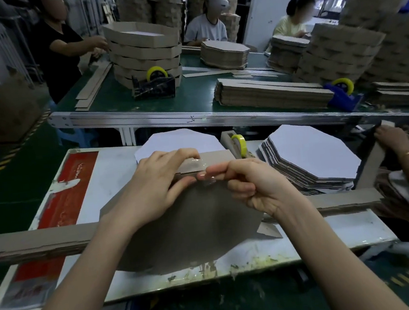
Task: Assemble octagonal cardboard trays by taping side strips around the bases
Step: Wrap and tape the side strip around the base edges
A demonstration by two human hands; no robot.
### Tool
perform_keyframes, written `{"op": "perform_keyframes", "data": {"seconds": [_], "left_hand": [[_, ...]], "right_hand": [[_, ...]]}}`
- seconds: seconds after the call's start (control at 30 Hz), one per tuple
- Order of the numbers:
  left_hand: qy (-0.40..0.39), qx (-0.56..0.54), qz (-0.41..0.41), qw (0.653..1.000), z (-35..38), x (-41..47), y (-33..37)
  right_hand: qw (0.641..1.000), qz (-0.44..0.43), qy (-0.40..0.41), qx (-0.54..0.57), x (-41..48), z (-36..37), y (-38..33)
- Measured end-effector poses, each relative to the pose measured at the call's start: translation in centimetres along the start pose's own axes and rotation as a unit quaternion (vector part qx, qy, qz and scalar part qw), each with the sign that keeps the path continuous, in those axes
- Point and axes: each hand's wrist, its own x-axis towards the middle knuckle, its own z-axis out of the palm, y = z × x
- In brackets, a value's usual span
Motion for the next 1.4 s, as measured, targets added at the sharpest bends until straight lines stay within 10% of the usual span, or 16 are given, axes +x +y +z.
{"op": "perform_keyframes", "data": {"seconds": [0.77,0.93,1.13,1.4], "left_hand": [[-0.050,0.044,-0.034,0.997,-0.6,0.2,-0.4],[-0.057,0.034,-0.015,0.998,-0.6,-0.2,0.7],[-0.054,0.018,-0.028,0.998,-0.3,-0.1,0.2],[-0.035,-0.025,-0.089,0.995,-0.3,0.3,1.1]], "right_hand": [[0.939,0.057,-0.004,-0.339,0.1,-0.3,-2.0],[0.962,-0.159,0.084,-0.205,0.8,-1.2,-3.0],[0.834,-0.229,0.109,-0.491,4.5,-2.1,-1.8],[0.839,-0.196,0.096,-0.499,5.1,-2.7,-0.6]]}}
